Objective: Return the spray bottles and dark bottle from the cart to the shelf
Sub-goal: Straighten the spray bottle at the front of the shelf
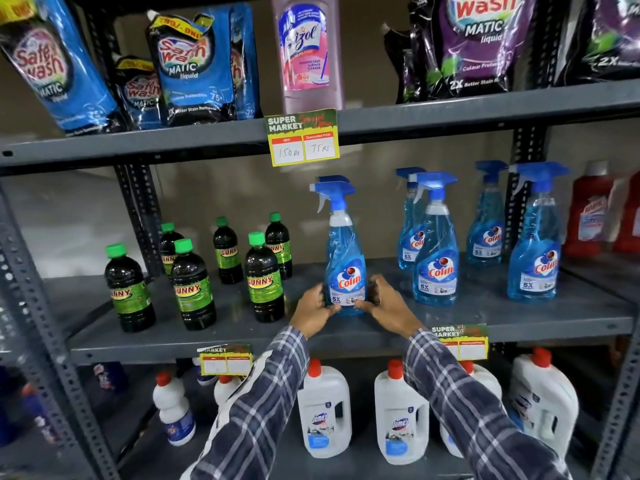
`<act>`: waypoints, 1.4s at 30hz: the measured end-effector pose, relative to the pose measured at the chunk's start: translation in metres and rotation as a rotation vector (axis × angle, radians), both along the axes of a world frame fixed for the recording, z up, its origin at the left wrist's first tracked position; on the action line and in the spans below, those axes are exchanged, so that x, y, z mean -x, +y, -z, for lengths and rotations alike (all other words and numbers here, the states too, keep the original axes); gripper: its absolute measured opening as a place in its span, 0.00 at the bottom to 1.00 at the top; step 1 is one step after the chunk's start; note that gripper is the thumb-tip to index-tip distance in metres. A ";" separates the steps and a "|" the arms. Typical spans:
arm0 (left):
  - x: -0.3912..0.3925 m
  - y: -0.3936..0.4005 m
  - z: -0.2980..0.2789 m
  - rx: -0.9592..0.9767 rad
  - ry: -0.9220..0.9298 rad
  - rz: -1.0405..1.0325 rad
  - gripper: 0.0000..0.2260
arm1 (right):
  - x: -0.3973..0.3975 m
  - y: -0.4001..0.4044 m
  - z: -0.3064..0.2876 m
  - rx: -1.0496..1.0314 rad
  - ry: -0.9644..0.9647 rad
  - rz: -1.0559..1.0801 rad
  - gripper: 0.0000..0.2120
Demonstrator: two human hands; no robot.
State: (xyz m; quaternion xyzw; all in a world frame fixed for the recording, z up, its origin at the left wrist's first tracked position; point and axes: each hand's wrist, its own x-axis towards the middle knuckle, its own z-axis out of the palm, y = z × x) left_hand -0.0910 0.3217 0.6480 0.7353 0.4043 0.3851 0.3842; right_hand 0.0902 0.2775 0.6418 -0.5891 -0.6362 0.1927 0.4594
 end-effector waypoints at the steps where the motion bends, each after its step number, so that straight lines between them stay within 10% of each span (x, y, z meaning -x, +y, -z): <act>1: 0.000 -0.001 -0.001 -0.002 0.005 -0.001 0.22 | 0.000 -0.001 0.000 -0.003 0.001 -0.003 0.20; 6: 0.005 -0.024 -0.004 0.012 -0.113 -0.072 0.34 | -0.003 -0.012 -0.001 -0.009 0.071 -0.026 0.28; 10: -0.001 -0.052 -0.003 -0.285 -0.186 -0.284 0.18 | -0.022 -0.033 -0.007 -0.169 0.072 0.026 0.21; 16: -0.083 -0.072 -0.020 -0.266 -0.242 0.030 0.10 | -0.089 -0.055 -0.023 -0.473 0.196 0.335 0.13; 22: -0.159 -0.037 -0.015 0.017 -0.089 0.086 0.28 | -0.150 -0.046 -0.014 -0.127 0.132 0.331 0.35; 42: -0.182 -0.038 0.001 -0.001 -0.071 -0.038 0.21 | -0.171 -0.050 -0.006 -0.045 0.061 0.072 0.17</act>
